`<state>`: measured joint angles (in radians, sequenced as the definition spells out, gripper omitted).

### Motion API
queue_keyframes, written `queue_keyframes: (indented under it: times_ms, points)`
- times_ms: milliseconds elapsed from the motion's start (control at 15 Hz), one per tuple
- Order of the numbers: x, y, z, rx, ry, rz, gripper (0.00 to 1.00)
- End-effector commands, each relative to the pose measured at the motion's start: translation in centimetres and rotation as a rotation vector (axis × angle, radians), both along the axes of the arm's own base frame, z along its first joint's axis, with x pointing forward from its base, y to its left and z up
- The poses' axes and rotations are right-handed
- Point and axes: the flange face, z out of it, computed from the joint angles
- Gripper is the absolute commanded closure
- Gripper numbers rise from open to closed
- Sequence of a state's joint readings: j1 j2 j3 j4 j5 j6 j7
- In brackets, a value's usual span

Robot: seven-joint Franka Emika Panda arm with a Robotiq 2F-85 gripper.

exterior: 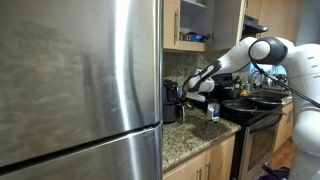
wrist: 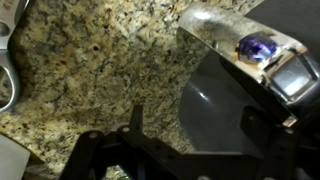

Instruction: Close the air fryer

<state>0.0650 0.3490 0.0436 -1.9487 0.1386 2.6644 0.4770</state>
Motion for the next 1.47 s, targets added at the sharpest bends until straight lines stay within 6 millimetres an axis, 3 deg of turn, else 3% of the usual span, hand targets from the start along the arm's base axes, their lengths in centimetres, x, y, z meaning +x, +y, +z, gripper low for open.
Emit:
queue_keyframes:
  times_ms: [0, 267, 533, 600, 1000, 1200, 1400]
  points:
    - [0.4, 1.8, 0.1, 0.131, -0.036, 0.087, 0.00]
    - [0.4, 3.1, 0.2, 0.196, -0.065, 0.211, 0.00]
    - [0.3, 1.4, 0.3, 0.000, -0.109, 0.229, 0.00]
    - [-0.1, 2.0, 0.4, 0.063, -0.076, 0.241, 0.00]
    - [-0.3, 1.3, 0.6, -0.006, -0.076, 0.211, 0.00]
    - [0.7, 1.1, 1.2, -0.123, -0.197, 0.286, 0.00]
    - [0.9, 1.7, 0.8, -0.070, -0.263, 0.265, 0.00]
